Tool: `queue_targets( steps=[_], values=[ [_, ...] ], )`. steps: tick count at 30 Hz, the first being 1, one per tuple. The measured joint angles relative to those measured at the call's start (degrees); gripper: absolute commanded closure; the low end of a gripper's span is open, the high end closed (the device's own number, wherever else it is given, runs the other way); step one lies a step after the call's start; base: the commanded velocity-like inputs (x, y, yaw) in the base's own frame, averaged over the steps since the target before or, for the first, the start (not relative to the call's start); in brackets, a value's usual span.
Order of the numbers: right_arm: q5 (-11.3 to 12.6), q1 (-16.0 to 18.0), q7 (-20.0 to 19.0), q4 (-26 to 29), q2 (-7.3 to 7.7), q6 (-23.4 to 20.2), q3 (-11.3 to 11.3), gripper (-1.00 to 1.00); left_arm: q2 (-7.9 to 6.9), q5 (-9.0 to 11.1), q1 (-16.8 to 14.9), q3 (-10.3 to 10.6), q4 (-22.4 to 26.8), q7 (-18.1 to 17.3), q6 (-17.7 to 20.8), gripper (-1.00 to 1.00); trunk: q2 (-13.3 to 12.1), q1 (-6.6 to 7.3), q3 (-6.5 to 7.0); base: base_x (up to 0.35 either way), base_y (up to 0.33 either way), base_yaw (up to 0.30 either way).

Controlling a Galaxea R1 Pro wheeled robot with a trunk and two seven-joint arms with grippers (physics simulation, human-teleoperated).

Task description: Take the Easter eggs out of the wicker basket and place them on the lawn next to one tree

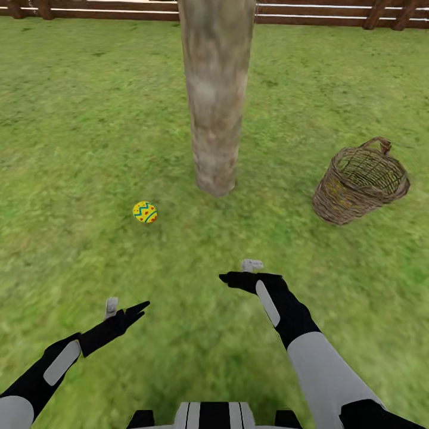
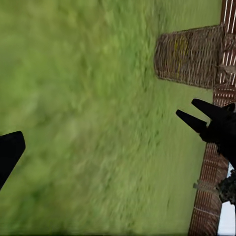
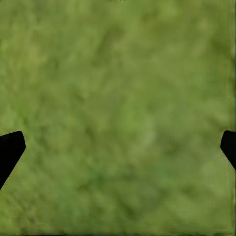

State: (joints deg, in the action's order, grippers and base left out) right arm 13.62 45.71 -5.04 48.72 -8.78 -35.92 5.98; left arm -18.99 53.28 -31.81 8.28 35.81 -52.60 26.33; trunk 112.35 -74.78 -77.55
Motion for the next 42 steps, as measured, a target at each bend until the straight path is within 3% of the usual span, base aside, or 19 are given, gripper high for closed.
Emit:
queue_targets(
  steps=[6,13,26,34,42],
  values=[
    [-0.01,-0.01,0.00,0.02,-0.01,0.00,0.00,-1.00,0.07,0.00,0.01,0.22,0.01,0.08,-0.08,-1.00,0.00,0.01,0.13,-0.074,-0.296,-0.102],
    [-0.01,-0.02,-0.09,0.02,-0.01,0.02,0.00,-1.00,0.02,0.00,0.01,2.48,0.02,0.26,-0.27,-1.00,0.00,0.01,0.13,-0.006,-0.305,-0.005],
    [-0.01,0.00,-0.01,0.02,-0.01,-0.20,0.13,-1.00,0.08,0.00,0.01,2.67,0.03,0.40,-0.31,-1.00,0.00,0.01,0.14,0.000,-0.305,0.000],
    [0.02,0.03,0.02,0.15,-0.07,-3.08,0.14,-1.00,0.16,-0.06,0.01,3.32,-0.06,0.63,-0.36,-1.00,0.00,0.01,0.14,0.000,-0.306,0.000],
    [0.17,-0.01,0.02,0.23,-0.25,-10.86,-0.06,-1.00,0.17,-0.08,0.01,3.34,-0.11,0.65,-0.36,-1.00,0.00,0.03,0.14,0.101,-0.313,0.000]
  ],
)
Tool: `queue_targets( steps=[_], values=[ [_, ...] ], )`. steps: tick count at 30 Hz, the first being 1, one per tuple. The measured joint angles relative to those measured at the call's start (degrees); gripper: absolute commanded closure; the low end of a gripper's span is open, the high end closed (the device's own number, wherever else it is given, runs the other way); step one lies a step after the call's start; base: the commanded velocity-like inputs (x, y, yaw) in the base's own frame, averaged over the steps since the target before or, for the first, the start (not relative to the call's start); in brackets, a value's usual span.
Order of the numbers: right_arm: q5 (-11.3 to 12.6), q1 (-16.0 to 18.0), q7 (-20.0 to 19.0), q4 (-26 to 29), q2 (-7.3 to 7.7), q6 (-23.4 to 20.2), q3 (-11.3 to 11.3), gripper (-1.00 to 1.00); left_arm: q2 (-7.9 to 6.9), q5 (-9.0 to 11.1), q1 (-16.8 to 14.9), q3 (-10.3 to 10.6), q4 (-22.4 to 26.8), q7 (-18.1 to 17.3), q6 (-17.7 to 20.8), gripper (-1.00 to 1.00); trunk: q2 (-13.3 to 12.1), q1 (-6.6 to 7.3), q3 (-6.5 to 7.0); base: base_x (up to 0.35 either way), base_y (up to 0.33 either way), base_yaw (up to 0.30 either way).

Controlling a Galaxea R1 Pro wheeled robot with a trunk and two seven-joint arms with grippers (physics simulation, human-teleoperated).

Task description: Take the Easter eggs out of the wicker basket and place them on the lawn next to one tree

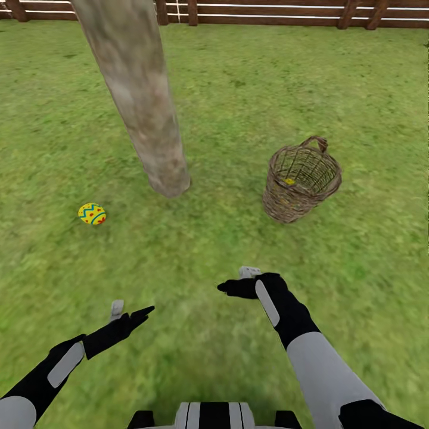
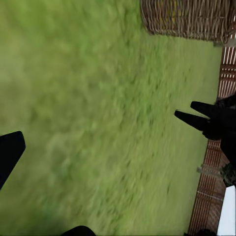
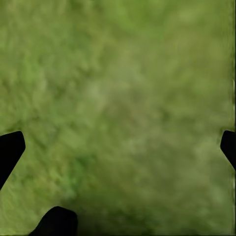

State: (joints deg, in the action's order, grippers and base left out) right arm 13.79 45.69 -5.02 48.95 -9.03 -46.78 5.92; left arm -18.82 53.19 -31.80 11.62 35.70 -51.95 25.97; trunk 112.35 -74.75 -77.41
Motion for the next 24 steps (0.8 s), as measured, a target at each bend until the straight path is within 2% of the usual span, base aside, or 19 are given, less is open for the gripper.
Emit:
queue_targets(
  steps=[2,6,9,12,14,16,19,24],
  values=[
    [0.06,0.01,0.01,1.32,-0.02,-2.15,-0.03,-1.00,0.03,-0.01,0.00,0.00,-0.03,0.02,0.00,-1.00,0.00,0.00,0.00,0.141,-0.315,0.000],
    [0.08,0.05,-0.03,2.03,-0.15,-3.30,0.00,-1.00,0.08,-0.01,0.00,0.00,-0.07,0.05,0.00,-1.00,0.00,0.00,0.00,0.142,-0.315,0.000],
    [0.11,0.04,-0.06,2.26,-0.97,-3.65,0.08,-1.00,0.09,-0.01,0.00,0.00,-0.18,0.08,0.00,-1.00,0.00,0.00,0.00,0.142,-0.315,0.000],
    [0.15,0.07,-0.07,4.85,-0.97,-7.91,0.14,-1.00,0.42,-1.22,0.00,0.00,-0.23,0.32,0.00,-1.00,0.00,0.00,0.00,0.142,-0.316,0.000],
    [0.20,0.07,-0.05,6.92,-0.97,-10.27,0.15,-1.00,1.11,-2.83,0.00,-0.05,-0.34,0.54,-0.28,-1.00,0.00,0.00,0.00,0.142,-0.315,0.000],
    [0.20,0.07,-0.04,8.36,-0.97,-11.33,0.17,-1.00,1.53,-3.79,0.00,-0.05,-0.40,1.16,-0.95,-1.00,0.00,0.00,0.00,0.142,-0.315,0.000],
    [0.27,0.07,-0.01,10.04,-0.97,-13.02,0.23,-1.00,2.10,-4.34,0.00,-0.07,-0.41,2.65,-1.71,-1.00,0.00,0.00,0.00,0.142,-0.315,0.000],
    [0.33,0.07,0.01,13.71,-0.96,-13.03,0.32,-1.00,2.35,-4.48,0.00,-0.07,-0.22,3.09,-1.92,-1.00,0.00,0.00,0.00,0.142,-0.315,0.000]
  ],
)
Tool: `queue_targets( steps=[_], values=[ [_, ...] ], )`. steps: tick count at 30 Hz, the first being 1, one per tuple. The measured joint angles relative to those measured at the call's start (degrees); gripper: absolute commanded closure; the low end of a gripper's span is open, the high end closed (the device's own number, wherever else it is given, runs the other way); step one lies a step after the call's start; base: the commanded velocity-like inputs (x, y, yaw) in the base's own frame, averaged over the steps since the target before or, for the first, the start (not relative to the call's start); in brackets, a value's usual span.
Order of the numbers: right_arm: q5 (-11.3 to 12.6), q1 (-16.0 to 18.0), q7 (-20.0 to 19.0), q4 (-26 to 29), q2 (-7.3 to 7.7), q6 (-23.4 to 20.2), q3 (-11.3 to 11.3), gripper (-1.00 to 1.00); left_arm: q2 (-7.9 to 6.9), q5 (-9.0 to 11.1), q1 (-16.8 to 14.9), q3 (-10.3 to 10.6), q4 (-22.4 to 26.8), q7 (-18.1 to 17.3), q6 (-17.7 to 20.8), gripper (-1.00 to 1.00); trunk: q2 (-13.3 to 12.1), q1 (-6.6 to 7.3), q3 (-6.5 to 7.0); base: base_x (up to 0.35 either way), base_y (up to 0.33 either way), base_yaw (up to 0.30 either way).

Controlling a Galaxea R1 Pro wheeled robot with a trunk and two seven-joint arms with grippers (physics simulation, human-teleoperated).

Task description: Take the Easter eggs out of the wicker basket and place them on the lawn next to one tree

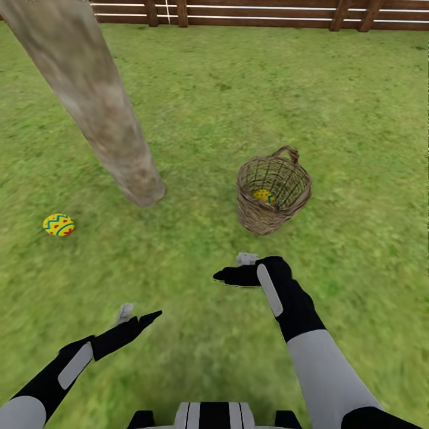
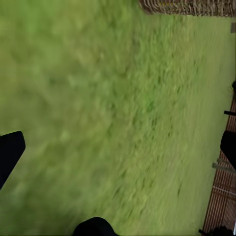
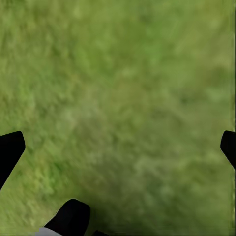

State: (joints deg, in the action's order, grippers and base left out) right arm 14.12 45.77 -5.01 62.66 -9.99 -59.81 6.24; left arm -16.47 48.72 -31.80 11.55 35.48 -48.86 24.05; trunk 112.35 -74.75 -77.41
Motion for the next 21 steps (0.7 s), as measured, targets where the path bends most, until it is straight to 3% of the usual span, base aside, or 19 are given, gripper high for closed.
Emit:
queue_targets(
  steps=[2,5,7,13,15,18,21],
  values=[
    [0.05,0.00,0.01,1.11,0.00,0.00,0.59,-1.00,0.02,-0.01,0.00,0.06,0.14,-0.11,-0.05,-1.00,0.00,0.00,0.00,0.142,-0.315,0.000],
    [0.31,0.00,0.03,3.76,0.00,0.00,5.13,-1.00,-0.05,-0.01,0.00,0.05,0.23,-0.43,-0.04,-1.00,0.00,0.00,0.00,0.142,-0.315,0.000],
    [0.38,0.01,0.04,5.08,0.00,0.01,6.52,-1.00,-0.06,-0.01,0.00,0.07,0.25,-0.50,-0.04,-1.00,0.00,0.00,0.00,0.142,-0.315,0.000],
    [6.81,0.08,0.08,8.55,0.01,0.01,7.62,-1.00,-0.06,-0.01,0.00,0.09,0.34,-0.63,-0.11,-1.00,0.00,0.00,0.00,0.142,-0.315,0.000],
    [7.74,0.09,0.07,10.67,0.01,0.01,8.61,-1.00,-0.06,-0.01,0.00,0.09,0.34,-0.64,-0.11,-1.00,0.00,0.00,0.00,0.135,-0.316,0.000],
    [8.16,0.08,0.07,13.44,0.01,0.01,12.63,-1.00,-0.06,-0.01,0.00,0.09,0.34,-0.65,-0.09,-1.00,0.00,-0.01,0.00,0.069,-0.316,0.000],
    [8.17,0.08,0.05,14.91,0.01,0.02,14.58,-1.00,-0.06,-0.01,0.00,0.09,0.34,-0.67,-0.09,-1.00,0.00,-0.01,0.00,0.015,-0.315,0.000]
  ],
)
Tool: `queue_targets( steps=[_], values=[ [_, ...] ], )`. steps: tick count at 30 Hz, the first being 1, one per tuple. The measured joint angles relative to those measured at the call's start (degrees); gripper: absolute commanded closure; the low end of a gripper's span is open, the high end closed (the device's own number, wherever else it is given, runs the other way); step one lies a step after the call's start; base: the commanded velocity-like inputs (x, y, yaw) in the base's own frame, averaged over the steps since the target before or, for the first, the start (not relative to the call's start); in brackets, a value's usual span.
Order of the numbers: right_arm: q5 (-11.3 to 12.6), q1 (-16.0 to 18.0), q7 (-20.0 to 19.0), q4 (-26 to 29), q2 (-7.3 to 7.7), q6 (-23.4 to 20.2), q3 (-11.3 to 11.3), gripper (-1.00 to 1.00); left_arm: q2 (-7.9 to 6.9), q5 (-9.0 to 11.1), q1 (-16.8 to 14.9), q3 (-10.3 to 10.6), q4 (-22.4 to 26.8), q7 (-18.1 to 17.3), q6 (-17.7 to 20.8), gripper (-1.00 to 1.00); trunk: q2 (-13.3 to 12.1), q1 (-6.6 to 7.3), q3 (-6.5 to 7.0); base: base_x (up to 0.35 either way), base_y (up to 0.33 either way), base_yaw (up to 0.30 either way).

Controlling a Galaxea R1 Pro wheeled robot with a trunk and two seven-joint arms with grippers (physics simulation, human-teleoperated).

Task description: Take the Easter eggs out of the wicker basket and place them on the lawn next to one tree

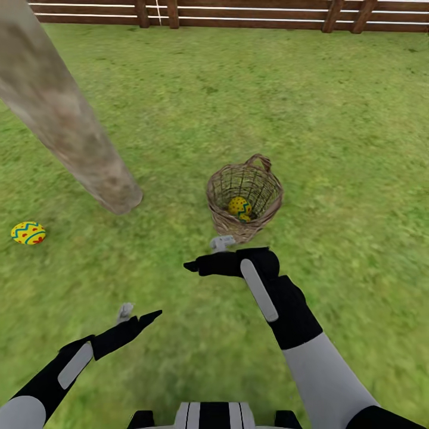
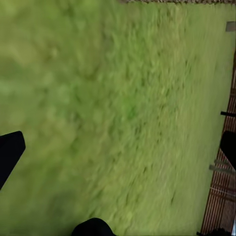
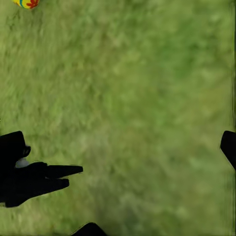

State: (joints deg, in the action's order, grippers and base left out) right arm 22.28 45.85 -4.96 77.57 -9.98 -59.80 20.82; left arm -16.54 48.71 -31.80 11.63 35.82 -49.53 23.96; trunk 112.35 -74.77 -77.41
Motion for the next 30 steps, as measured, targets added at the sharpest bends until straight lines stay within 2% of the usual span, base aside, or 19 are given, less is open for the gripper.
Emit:
queue_targets(
  steps=[4,11,15,18,30],
  values=[
    [0.02,0.00,-0.05,0.83,0.00,0.00,0.51,-1.00,-0.01,0.00,0.01,-0.01,-0.02,0.02,0.03,-1.00,0.00,0.00,0.00,0.002,-0.314,0.063],
    [0.06,0.01,-0.05,0.96,-0.01,0.01,0.83,-1.00,-0.07,0.00,0.02,-0.03,0.01,0.03,0.06,-1.00,0.00,0.00,0.00,0.000,-0.313,0.254],
    [0.13,0.01,-0.12,1.03,-0.01,0.01,3.24,-1.00,-0.09,0.00,0.02,-0.09,0.02,0.03,0.04,-1.00,0.00,0.00,0.00,0.000,-0.309,0.277],
    [0.08,0.01,-0.13,1.33,-0.01,0.01,4.03,-1.00,-0.10,0.00,0.02,-0.10,-0.02,0.03,0.06,-1.00,0.00,0.00,0.00,0.002,-0.308,0.278],
    [0.06,0.01,-0.13,1.49,-0.01,0.01,4.31,-1.00,-0.10,0.00,0.02,-0.06,-0.06,0.03,0.07,-1.00,0.00,0.01,-0.01,0.121,-0.306,0.278]
  ],
)
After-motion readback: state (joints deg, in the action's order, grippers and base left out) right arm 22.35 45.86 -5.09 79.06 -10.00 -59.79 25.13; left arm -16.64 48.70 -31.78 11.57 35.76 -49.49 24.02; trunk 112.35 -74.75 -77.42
